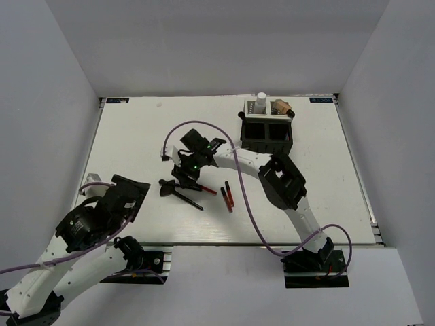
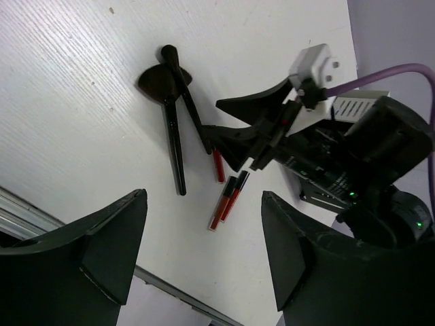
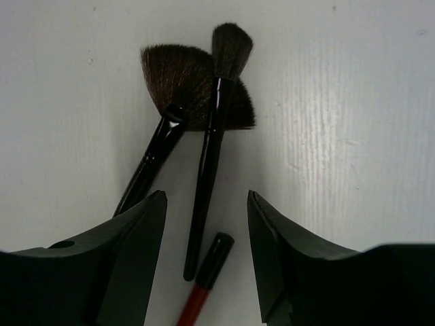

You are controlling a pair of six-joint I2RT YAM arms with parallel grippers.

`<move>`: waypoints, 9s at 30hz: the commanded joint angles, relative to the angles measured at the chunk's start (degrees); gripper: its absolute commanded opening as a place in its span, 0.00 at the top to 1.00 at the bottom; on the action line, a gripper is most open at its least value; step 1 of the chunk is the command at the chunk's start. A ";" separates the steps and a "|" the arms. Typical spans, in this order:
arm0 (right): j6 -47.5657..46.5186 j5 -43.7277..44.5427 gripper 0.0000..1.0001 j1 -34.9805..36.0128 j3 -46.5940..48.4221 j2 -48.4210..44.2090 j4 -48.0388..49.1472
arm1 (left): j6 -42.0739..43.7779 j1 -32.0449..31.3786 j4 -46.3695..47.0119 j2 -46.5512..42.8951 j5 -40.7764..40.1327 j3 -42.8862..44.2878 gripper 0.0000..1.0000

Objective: Organize the makeup

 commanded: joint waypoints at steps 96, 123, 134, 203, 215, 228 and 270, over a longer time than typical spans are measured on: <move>33.48 -39.76 0.40 -49.74 -40.25 -27.41 81.44 | 11.95 8.87 29.57 52.78 16.65 -6.49 0.27; 20.14 -34.77 0.99 -56.77 -64.07 -63.64 55.10 | 52.00 10.10 50.08 54.55 25.09 20.82 1.00; 16.18 -15.08 1.00 -57.21 -72.17 -76.21 51.05 | 67.67 6.32 92.03 69.47 36.26 29.28 1.00; 21.36 19.28 0.47 -10.11 -37.45 -29.19 4.99 | 38.24 -2.55 37.58 6.82 2.86 -12.55 0.29; 25.23 21.58 0.50 -9.76 -36.94 -24.45 6.40 | 38.49 -2.55 40.73 12.00 5.40 -14.40 0.25; 26.81 20.26 0.55 -9.49 -34.73 -24.36 6.49 | 36.39 -2.55 39.94 9.54 4.52 -16.51 0.25; -38.49 -2.59 0.36 -12.48 -3.09 -4.41 -17.24 | 27.77 -3.08 39.94 16.22 19.29 -22.57 0.28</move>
